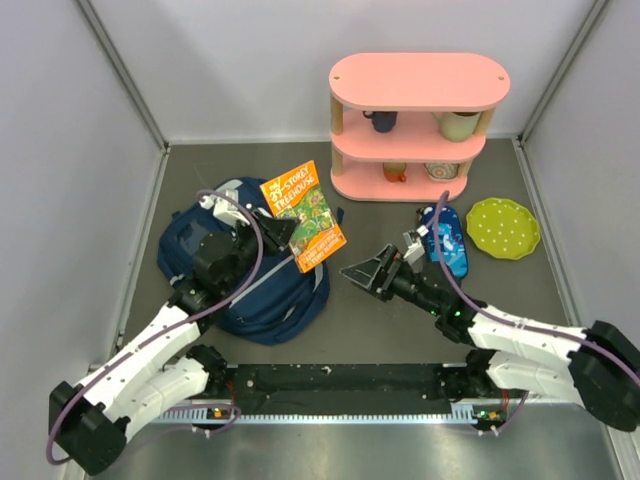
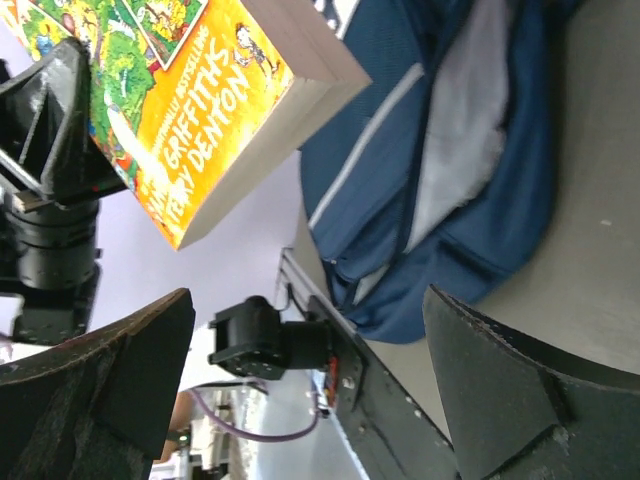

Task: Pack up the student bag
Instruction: Pick up the book from the center of the board.

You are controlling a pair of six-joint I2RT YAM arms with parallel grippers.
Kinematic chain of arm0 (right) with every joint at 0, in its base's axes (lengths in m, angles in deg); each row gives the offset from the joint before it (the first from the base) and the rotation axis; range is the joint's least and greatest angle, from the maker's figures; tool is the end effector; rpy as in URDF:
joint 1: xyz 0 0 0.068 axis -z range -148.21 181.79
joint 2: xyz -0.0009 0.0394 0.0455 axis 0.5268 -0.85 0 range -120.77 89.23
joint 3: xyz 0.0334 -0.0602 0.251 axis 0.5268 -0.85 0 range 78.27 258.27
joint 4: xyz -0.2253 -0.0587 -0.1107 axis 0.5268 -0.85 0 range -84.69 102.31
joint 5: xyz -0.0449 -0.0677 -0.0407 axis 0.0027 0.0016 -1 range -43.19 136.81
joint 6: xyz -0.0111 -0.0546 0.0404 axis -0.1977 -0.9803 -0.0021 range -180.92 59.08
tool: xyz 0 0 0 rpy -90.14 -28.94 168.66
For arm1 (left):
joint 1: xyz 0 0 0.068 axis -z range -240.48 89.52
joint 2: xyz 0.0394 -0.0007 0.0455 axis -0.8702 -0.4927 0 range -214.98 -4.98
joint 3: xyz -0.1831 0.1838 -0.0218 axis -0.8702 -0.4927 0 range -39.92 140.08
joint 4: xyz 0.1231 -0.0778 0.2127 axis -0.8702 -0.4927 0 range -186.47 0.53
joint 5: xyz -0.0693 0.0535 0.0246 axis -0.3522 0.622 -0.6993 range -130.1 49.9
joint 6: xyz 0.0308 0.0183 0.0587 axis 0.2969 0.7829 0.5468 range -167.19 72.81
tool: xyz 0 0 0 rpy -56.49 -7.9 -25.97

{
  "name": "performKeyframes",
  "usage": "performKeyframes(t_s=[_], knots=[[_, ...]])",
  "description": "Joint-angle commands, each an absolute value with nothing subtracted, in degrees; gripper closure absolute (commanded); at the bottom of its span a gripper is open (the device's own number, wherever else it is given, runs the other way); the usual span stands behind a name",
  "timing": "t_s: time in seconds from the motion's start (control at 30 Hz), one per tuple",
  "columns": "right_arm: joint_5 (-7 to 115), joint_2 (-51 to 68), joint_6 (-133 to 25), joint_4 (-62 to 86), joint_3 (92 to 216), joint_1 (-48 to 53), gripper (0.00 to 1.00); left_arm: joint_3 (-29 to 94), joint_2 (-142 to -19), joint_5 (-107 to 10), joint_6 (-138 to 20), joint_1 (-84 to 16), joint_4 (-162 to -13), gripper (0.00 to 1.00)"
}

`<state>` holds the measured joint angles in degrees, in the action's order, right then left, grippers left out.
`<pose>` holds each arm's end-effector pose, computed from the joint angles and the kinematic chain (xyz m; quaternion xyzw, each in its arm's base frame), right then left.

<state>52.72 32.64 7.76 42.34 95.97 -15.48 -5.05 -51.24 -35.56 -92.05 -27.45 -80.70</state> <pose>0.1551 0.1765 0.1984 0.1080 0.7517 0.5714 0.3111 0.1901 -0.1183 0.3002 -0.1016 0.7158 -0.4116 0.5548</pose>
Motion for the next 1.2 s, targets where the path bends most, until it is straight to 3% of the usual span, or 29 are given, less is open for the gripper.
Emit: performKeyframes(t_s=[0.0,0.13,0.57,0.8,0.93,0.97,1.13,1.17], knots=[[53.8,27.8,11.7,62.6,95.5,-17.2,0.06,-3.2,-51.8,-39.8,-96.1,-27.7,-66.4,1.0],[56.3,23.5,12.3,73.4,94.8,-17.3,0.05,-7.1,-51.6,-42.1,-100.7,-27.7,-61.3,1.0],[52.7,17.7,14.7,80.6,93.5,-17.3,0.05,-14.6,-53.3,-49.7,-110.3,-27.6,-49.9,1.0],[51.6,11.8,17.4,91.3,92.2,-17.3,0.07,-18.0,-52.6,-49.9,-112.8,-27.6,-47.0,1.0],[51.4,9.9,17.4,95.4,91.9,-17.3,0.3,-19.4,-51.6,-49.8,-112.8,-27.6,-47.6,1.0],[50.9,9.7,17.5,96.0,91.8,-17.3,0.41,-19.9,-51.5,-49.7,-112.8,-27.6,-47.6,1.0],[49.7,10.7,15.5,97.6,90.5,-17.3,0.67,-21.3,-51.8,-50.4,-113.8,-27.6,-47.0,1.0],[49.9,11.3,15.1,97.6,90.5,-17.3,0.84,-21.7,-52.0,-50.6,-113.8,-27.6,-46.6,1.0]])
